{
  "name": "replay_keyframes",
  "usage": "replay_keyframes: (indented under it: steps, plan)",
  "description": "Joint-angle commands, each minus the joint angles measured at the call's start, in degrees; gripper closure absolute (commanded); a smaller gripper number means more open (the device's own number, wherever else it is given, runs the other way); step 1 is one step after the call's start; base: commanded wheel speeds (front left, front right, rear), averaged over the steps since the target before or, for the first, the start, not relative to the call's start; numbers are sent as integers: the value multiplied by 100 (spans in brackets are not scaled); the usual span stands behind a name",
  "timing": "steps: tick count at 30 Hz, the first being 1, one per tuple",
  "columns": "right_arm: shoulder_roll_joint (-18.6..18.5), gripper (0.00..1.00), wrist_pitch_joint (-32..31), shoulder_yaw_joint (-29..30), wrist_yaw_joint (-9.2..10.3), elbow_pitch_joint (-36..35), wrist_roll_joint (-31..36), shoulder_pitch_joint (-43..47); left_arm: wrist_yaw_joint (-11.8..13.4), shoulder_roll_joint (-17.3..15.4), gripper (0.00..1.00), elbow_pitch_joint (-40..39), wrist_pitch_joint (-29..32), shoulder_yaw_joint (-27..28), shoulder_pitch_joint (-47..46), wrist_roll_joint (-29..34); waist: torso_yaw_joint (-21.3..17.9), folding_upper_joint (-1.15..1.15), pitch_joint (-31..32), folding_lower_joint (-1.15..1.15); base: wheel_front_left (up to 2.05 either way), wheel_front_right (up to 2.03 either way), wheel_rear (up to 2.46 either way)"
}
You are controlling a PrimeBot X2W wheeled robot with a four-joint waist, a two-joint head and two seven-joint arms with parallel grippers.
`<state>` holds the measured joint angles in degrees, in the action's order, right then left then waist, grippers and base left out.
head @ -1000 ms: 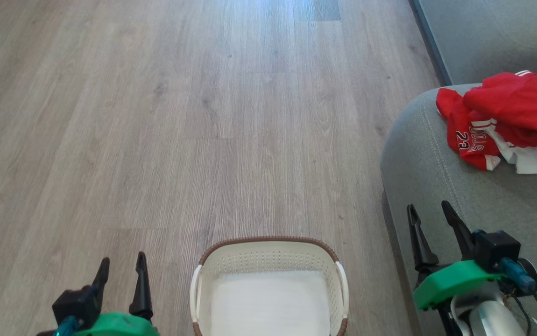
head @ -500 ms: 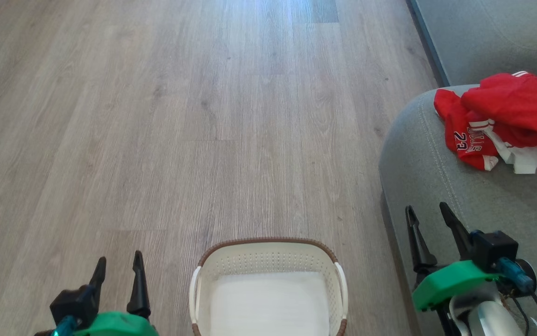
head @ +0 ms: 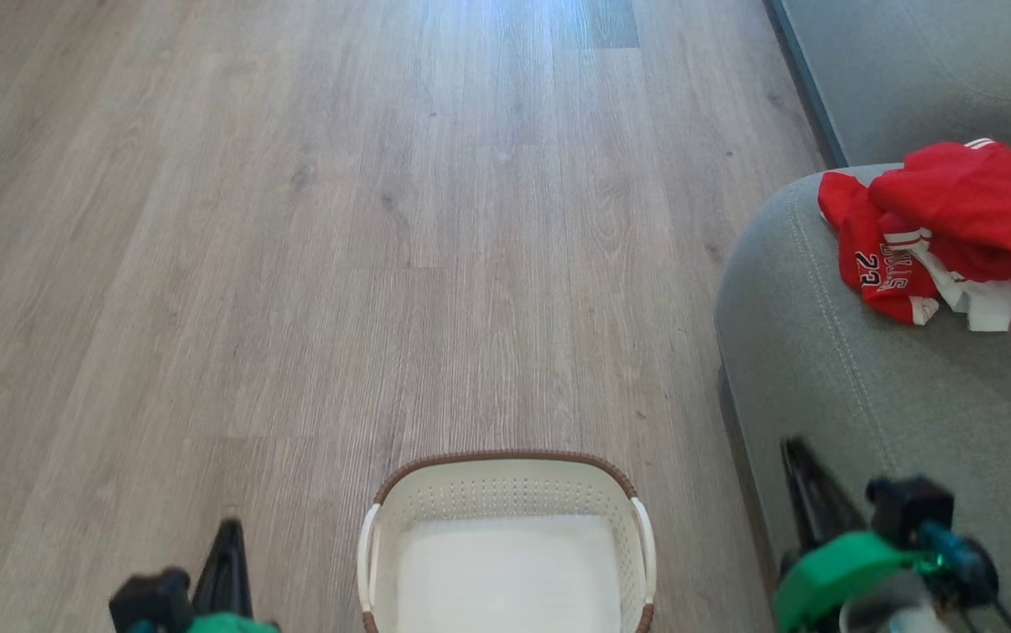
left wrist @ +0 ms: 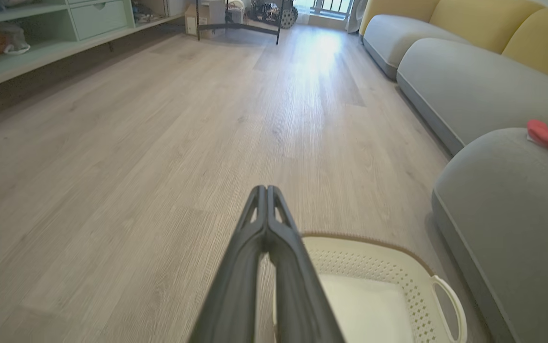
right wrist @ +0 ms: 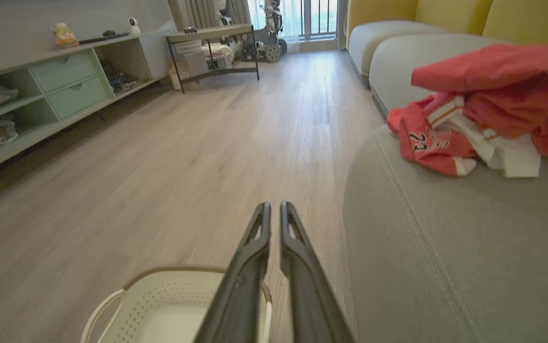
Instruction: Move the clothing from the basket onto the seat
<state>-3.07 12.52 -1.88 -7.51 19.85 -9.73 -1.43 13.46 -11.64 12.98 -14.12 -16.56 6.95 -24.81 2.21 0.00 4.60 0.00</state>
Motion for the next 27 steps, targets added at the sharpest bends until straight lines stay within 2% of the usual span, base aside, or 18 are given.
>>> replay_keyframes:
  steps: [1, 27]
  plan:
    - [0, 100, -13, 6, 0, 47, -35, 17, -9, 12, 100, 33, 9, 6, 15, -32, -1, 0, -2, 0, 0, 0, 0]
    - [4, 100, -421, 184, 0, -94, -1819, -85, -462, 186, 100, 70, 441, 489, -279, -1502, -49, 0, -105, 0, 0, 0, 0]
